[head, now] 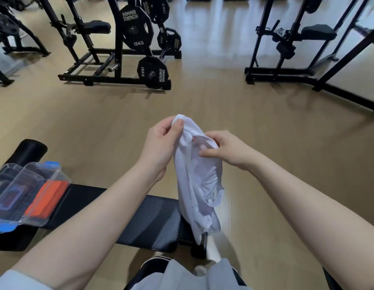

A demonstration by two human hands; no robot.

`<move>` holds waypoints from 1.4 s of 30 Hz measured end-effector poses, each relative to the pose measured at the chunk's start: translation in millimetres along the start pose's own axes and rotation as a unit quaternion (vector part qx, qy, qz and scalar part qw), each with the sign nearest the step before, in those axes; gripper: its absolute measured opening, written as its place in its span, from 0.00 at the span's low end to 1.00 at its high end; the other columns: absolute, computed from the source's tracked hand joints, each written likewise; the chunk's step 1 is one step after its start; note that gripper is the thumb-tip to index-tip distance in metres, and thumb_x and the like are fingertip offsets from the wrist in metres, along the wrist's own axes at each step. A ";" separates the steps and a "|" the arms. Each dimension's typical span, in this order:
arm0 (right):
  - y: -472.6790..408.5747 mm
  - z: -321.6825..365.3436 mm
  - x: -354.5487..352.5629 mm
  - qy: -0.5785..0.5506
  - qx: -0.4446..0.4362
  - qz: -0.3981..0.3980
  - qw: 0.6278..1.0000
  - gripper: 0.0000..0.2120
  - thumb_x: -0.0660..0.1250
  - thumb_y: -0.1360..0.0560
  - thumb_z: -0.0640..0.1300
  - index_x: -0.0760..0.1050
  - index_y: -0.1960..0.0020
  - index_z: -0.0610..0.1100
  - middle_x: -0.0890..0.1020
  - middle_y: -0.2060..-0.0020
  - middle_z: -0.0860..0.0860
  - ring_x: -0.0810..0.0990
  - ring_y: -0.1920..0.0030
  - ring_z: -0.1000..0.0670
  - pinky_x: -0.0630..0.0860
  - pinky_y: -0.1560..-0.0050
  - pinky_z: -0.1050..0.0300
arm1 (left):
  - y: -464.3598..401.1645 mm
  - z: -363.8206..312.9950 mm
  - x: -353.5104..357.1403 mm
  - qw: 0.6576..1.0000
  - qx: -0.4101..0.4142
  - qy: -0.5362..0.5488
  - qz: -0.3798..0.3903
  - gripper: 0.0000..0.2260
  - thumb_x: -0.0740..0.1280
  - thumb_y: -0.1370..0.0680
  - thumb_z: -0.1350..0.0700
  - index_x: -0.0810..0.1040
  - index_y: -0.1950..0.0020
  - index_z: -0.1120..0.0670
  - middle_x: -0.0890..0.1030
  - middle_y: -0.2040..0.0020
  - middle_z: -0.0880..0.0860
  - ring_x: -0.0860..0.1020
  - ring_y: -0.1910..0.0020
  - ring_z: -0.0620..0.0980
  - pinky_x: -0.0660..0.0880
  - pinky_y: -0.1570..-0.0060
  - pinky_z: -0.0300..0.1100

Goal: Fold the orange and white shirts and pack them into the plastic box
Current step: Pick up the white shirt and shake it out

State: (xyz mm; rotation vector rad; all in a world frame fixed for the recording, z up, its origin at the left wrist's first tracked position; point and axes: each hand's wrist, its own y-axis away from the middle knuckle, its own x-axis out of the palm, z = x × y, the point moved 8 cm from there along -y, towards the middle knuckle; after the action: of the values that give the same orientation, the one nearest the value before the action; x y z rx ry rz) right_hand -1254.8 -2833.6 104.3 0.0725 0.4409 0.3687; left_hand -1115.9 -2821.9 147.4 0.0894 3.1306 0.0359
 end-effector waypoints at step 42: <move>81.3 -20.0 64.3 -0.211 0.057 -0.123 0.968 0.16 0.57 0.27 0.30 0.75 0.45 0.43 0.76 0.63 0.49 0.73 0.63 0.51 0.71 0.62 0.64 | 191.7 27.2 -62.2 0.927 0.027 0.258 -0.273 0.08 0.61 0.21 0.64 0.76 0.57 0.55 0.82 0.66 0.47 0.80 0.66 0.42 0.77 0.62 0.35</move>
State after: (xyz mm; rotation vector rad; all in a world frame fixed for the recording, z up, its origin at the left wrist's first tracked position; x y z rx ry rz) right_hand -1236.5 -2734.7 72.3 0.2030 0.0454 0.0756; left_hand -1042.5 -2633.5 125.2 -0.9383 3.5255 -0.0394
